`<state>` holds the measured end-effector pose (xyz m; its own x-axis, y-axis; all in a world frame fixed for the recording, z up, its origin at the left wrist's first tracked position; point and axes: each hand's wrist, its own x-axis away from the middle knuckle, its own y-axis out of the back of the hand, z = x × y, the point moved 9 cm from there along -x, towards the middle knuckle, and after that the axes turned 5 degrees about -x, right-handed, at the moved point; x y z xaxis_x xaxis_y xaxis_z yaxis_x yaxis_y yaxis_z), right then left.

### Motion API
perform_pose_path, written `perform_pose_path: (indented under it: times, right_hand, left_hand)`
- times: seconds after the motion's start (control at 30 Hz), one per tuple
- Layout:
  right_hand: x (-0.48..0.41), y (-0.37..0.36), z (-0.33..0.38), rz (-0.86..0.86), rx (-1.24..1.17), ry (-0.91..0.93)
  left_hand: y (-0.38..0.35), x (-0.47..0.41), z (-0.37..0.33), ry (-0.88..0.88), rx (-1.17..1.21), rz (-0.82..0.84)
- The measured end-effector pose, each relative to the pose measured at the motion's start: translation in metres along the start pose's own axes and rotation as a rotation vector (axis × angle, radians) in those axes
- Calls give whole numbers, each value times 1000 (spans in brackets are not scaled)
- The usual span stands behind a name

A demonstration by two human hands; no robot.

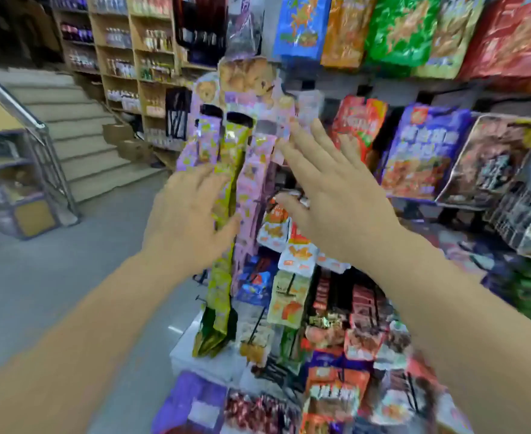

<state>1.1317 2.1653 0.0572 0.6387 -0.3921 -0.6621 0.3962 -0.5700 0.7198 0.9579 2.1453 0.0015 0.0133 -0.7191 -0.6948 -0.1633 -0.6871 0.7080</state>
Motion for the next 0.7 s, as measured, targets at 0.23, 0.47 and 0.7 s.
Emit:
perform_pose_path:
  times: [0.23,0.47,0.7]
  right_hand:
    - [162,-191,133,494,-257,-85]
    - [361,-352,218,1146,-485,-257]
    - [540,-488,249,1555,-577,-310]
  left_hand:
    - [-101,211,86,233,-31,413]
    - [-214,429,122,498,-23,822]
    - [-333,618,120,782,-80,1236]
